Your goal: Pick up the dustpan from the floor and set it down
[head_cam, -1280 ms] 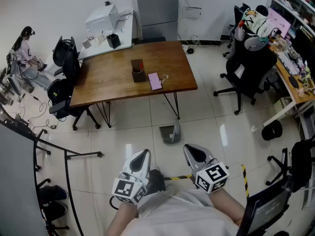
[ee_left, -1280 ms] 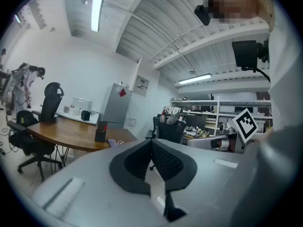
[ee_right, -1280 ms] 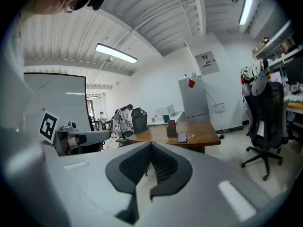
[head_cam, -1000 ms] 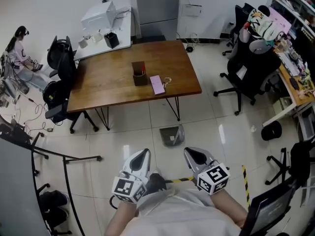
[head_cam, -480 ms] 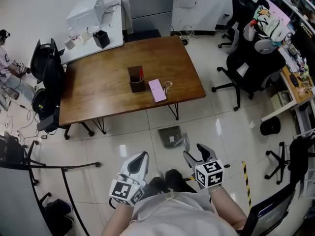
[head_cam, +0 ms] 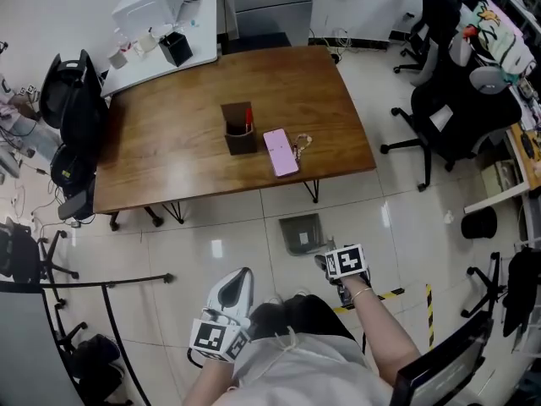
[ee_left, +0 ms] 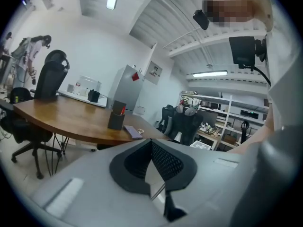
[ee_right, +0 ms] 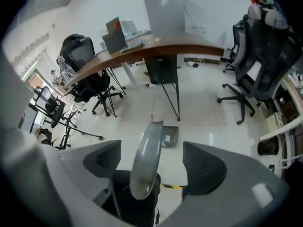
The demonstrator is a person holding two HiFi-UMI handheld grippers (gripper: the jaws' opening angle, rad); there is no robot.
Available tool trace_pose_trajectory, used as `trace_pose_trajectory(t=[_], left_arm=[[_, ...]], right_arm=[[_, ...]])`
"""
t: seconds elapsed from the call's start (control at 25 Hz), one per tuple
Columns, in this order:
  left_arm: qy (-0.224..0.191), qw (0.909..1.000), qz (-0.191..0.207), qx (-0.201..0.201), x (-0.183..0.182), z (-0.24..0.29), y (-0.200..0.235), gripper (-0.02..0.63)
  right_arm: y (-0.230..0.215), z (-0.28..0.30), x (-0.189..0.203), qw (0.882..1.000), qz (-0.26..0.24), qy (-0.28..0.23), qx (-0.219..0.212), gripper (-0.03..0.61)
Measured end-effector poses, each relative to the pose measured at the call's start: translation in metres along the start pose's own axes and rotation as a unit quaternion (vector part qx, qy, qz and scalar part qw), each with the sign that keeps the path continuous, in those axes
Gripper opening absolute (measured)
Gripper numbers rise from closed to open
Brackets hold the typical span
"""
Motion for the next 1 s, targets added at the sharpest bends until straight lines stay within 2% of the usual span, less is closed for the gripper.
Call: trace_pose_trajectory(t=[0.12,0.16,0.2,0.24,0.28,0.32,0.36,0.44,0.56,0.76,1.0], left_arm=[[-0.003,0.9999,-0.002,-0.013,0.018,0.011,0.015,0.014],[-0.003,0.9999,-0.002,-0.014,0.023,0.015,0.017,0.014],[-0.002,0.9999,-0.003,-0.015,0.027,0.018,0.019,0.014],[-0.001,0.9999,-0.004,-0.014,0.029,0.022,0.019,0.014],[0.0,0.9999,-0.004,-0.013,0.032,0.024,0.02,0.014],[0.002,0.9999,-0.005,-0.011,0.035,0.025,0.02,0.014],[0.003,0.9999,-0.006,-0.009,0.038,0.026,0.021,0.014],[0.005,0.9999,-0.008,-0.005,0.041,0.025,0.021,0.014],[0.008,0.9999,-0.008,0.003,0.03,0.017,0.016,0.014],[0.015,0.9997,-0.005,0.018,-0.008,-0.01,0.004,0.014],[-0.002,0.9987,0.004,0.05,-0.041,-0.048,-0.022,0.014]], right_arm=[[-0.008,0.032,0.012,0.999,0.022,0.046,-0.002,0.388],[-0.01,0.04,0.017,0.998,0.026,0.058,-0.001,0.354],[-0.01,0.046,0.02,0.998,0.029,0.063,-0.004,0.286],[-0.008,0.049,0.02,0.998,0.034,0.059,-0.011,0.245],[-0.005,0.051,0.017,0.998,0.041,0.047,-0.018,0.232],[-0.002,0.052,0.014,0.998,0.048,0.036,-0.025,0.111],[0.002,0.053,0.011,0.998,0.053,0.03,-0.034,0.033],[0.007,0.055,0.008,0.997,0.054,0.029,-0.047,0.017],[0.013,0.041,0.007,0.998,0.038,0.033,-0.043,0.008],[0.042,-0.022,0.003,0.998,0.041,0.019,-0.053,0.003],[0.077,-0.097,0.025,0.997,0.033,0.008,-0.071,0.002]])
Point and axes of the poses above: the fingertips, and each gripper's own axes: z forward along the fingers, y to its left, x out of its underside, the point moved 2 cm from there along -z, backward along the fingers, and after that the axes turned 10 degrees about -x, right-handed, at the moved point
